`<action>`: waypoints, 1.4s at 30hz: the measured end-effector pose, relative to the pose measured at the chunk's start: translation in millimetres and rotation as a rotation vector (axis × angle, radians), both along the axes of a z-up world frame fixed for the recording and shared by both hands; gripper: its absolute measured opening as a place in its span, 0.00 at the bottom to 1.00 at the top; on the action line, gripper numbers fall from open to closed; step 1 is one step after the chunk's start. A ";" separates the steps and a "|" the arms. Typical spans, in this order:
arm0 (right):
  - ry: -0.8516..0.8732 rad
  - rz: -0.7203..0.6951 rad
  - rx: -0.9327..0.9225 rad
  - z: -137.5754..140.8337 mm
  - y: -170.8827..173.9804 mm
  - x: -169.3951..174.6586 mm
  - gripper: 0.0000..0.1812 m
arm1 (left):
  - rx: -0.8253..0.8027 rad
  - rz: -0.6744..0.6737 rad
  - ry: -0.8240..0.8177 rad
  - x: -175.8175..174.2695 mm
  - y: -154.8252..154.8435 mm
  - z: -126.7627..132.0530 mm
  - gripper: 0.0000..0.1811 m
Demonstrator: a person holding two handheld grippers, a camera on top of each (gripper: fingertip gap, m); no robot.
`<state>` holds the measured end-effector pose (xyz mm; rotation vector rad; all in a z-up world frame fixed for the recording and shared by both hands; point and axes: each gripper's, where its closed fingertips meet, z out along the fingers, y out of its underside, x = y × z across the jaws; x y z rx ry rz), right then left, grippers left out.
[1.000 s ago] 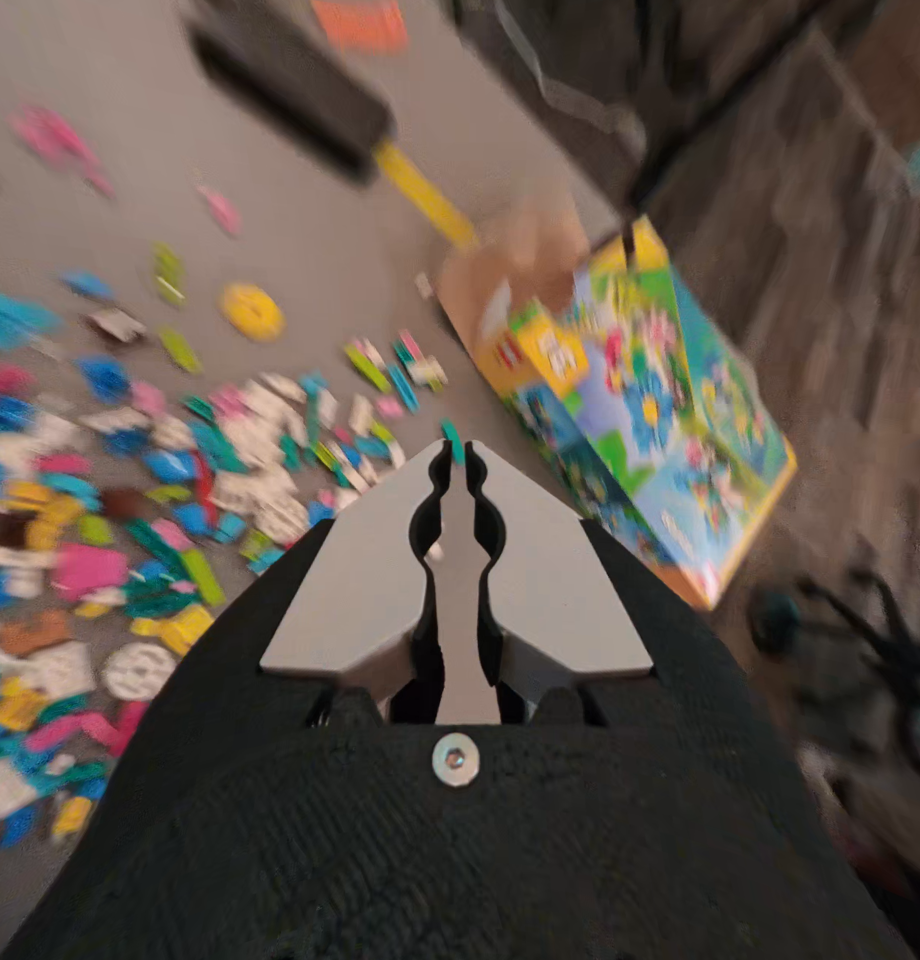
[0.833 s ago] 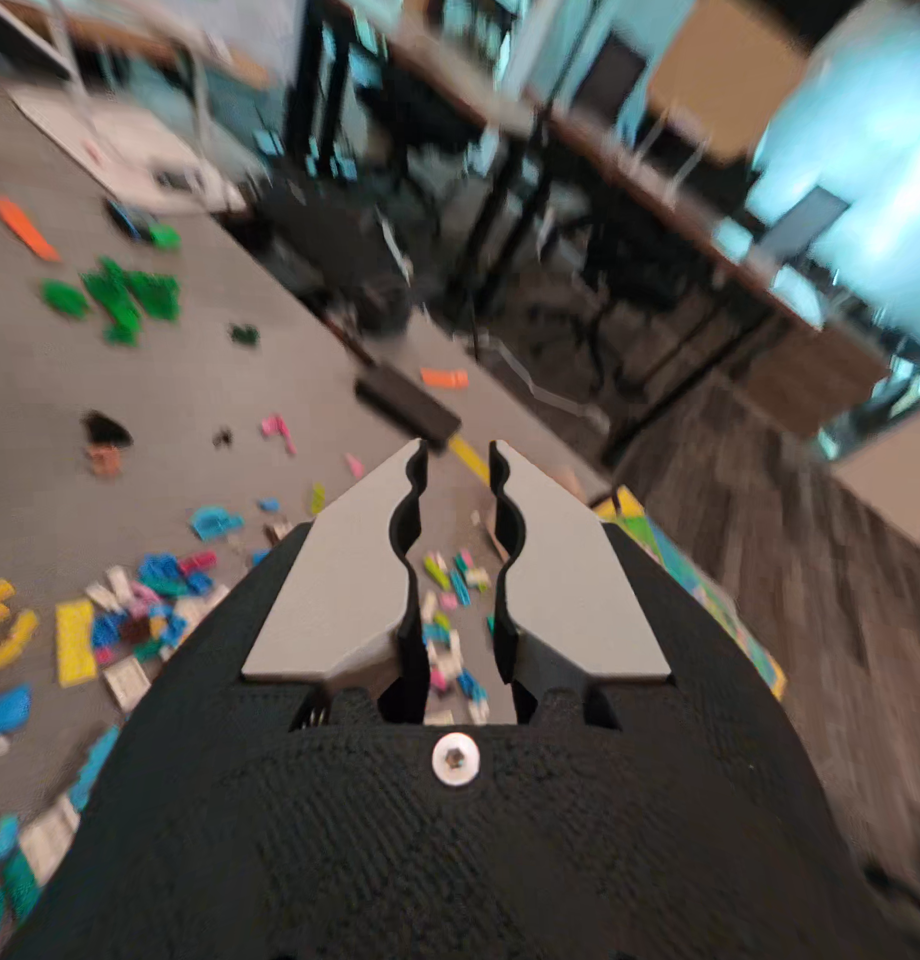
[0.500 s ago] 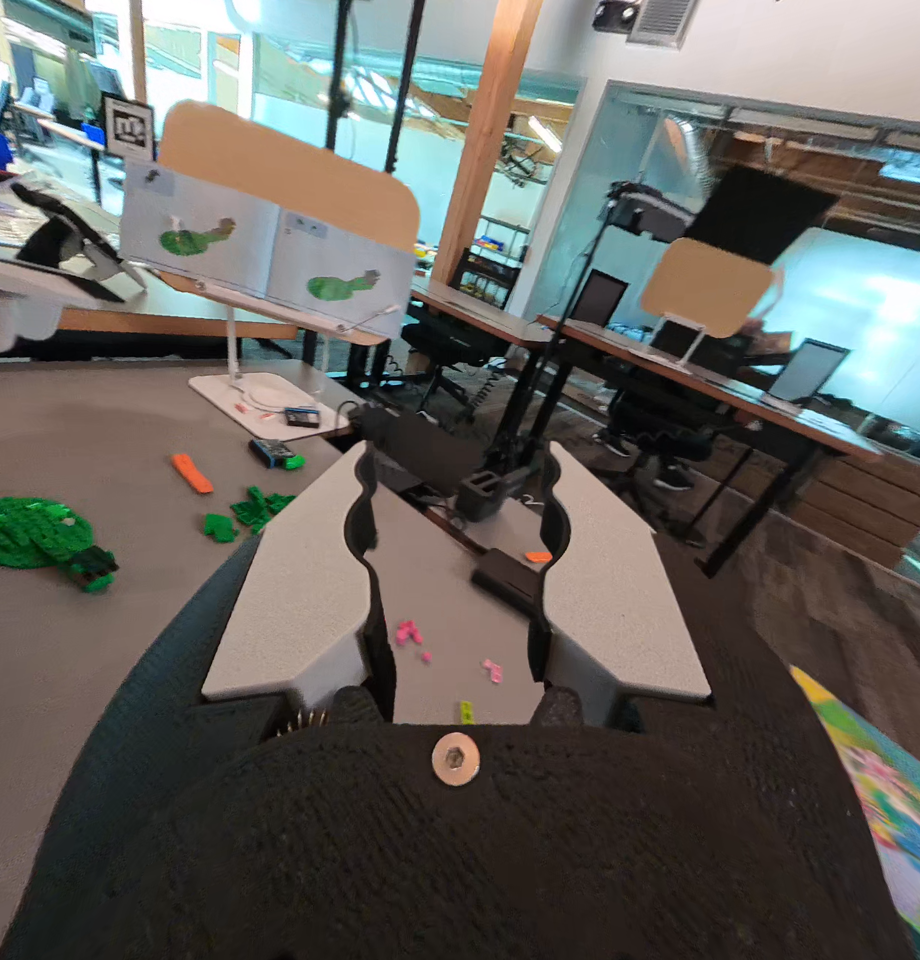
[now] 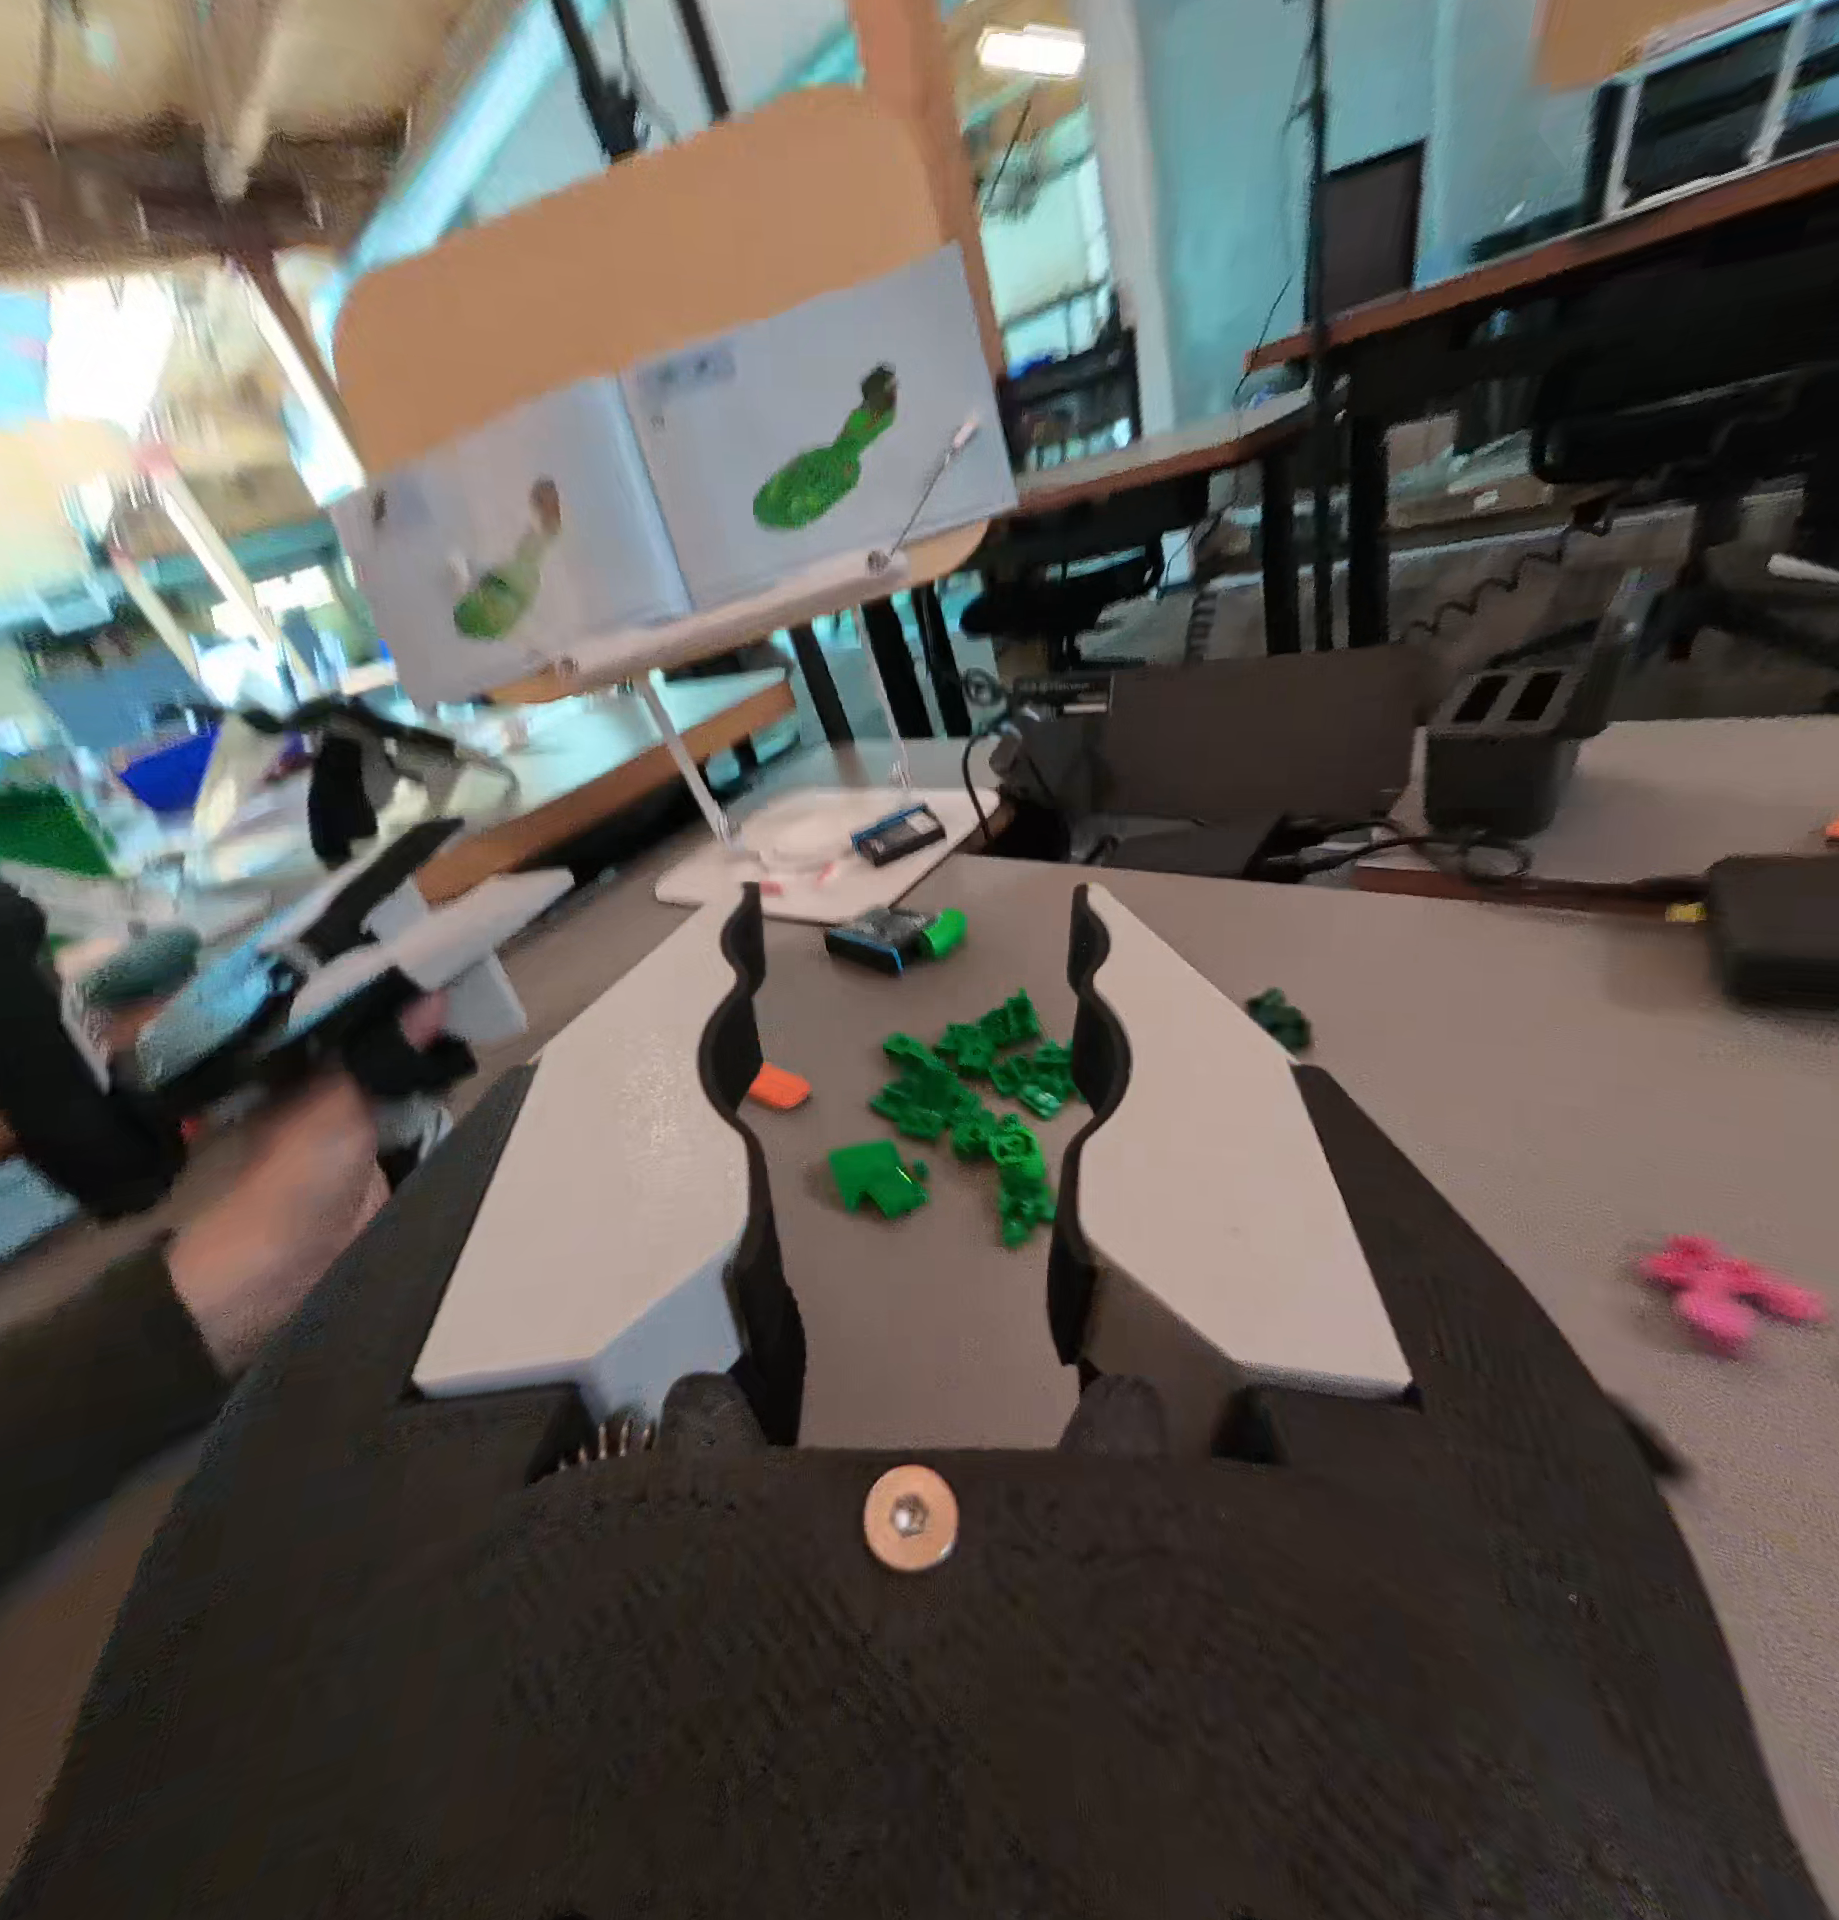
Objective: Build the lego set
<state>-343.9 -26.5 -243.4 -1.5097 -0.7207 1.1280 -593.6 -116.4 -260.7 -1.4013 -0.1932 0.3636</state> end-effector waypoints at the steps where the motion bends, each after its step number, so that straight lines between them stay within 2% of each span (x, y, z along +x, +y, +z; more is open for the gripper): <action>1: 0.037 -0.021 -0.009 -5.7 -1.4 -9.0 0.31 | -0.002 0.002 0.023 1.8 -1.9 -1.0 0.69; 4: -0.042 -0.032 0.056 -26.4 1.5 -37.0 0.30 | 0.025 -0.005 0.036 4.4 -7.7 3.0 0.65; 7: -0.024 0.010 0.055 -29.4 4.5 -49.9 0.31 | 0.047 -0.010 0.000 2.6 -12.8 1.8 0.61; 10: 0.003 -0.016 0.132 -30.1 6.4 -42.4 0.30 | 0.054 -0.013 -0.017 0.9 -15.3 0.8 0.59; 16: -0.117 -0.048 0.319 -34.2 0.1 -42.1 0.25 | 0.015 -0.046 0.031 12.1 -9.3 -3.0 0.56; 20: -0.180 -0.034 0.338 -42.5 -2.4 -45.1 0.21 | -0.003 -0.073 0.043 19.1 -6.6 -3.8 0.52; 24: -0.184 -0.025 0.336 -47.4 -2.3 -45.3 0.18 | -0.021 -0.104 -0.017 19.6 -2.1 -7.9 0.54; 28: -0.155 -0.043 0.409 -40.8 -8.1 -43.1 0.16 | -0.013 -0.115 -0.016 20.2 0.5 -7.3 0.53; 31: -0.153 -0.049 0.421 -40.0 -7.5 -42.5 0.15 | 0.112 -0.092 0.064 25.4 -12.9 16.2 0.43; 33: -0.135 -0.049 0.428 -37.9 -7.3 -42.0 0.13 | 0.149 -0.030 0.137 25.6 -22.9 27.0 0.43; 35: -0.108 -0.062 0.429 -34.6 -5.7 -39.9 0.12 | 0.085 0.018 0.147 20.6 -18.9 18.6 0.43; 40: -0.106 -0.067 0.433 -34.2 -5.9 -39.3 0.11 | 0.076 -0.057 0.068 20.9 -11.1 10.1 0.39; 42: -0.117 -0.065 0.445 -35.0 -7.1 -40.6 0.12 | 0.056 -0.042 0.041 16.0 -11.0 5.7 0.39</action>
